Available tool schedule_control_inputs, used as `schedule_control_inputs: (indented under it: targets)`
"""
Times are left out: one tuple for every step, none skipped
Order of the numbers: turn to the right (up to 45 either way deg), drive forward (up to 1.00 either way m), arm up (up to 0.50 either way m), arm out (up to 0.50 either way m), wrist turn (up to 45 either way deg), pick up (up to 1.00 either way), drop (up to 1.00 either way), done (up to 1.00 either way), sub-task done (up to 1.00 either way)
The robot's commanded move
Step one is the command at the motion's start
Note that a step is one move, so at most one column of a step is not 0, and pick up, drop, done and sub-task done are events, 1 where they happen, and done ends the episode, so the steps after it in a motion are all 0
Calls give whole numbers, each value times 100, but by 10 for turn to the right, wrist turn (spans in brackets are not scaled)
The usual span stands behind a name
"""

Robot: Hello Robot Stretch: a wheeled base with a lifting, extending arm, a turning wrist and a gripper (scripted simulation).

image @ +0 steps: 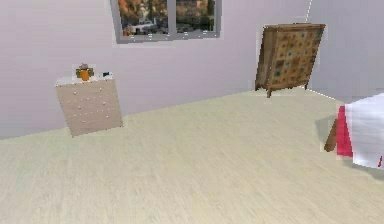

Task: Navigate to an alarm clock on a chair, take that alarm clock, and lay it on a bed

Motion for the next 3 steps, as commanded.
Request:
schedule_control_inputs:
  targets:
    - [0, 0, 10, 0, 0, 0, 0, 0, 0]
    - [0, 0, 46, 0, 0, 0, 0, 0, 0]
    - [0, 0, 0, 0, -450, 0, 0, 0, 0]
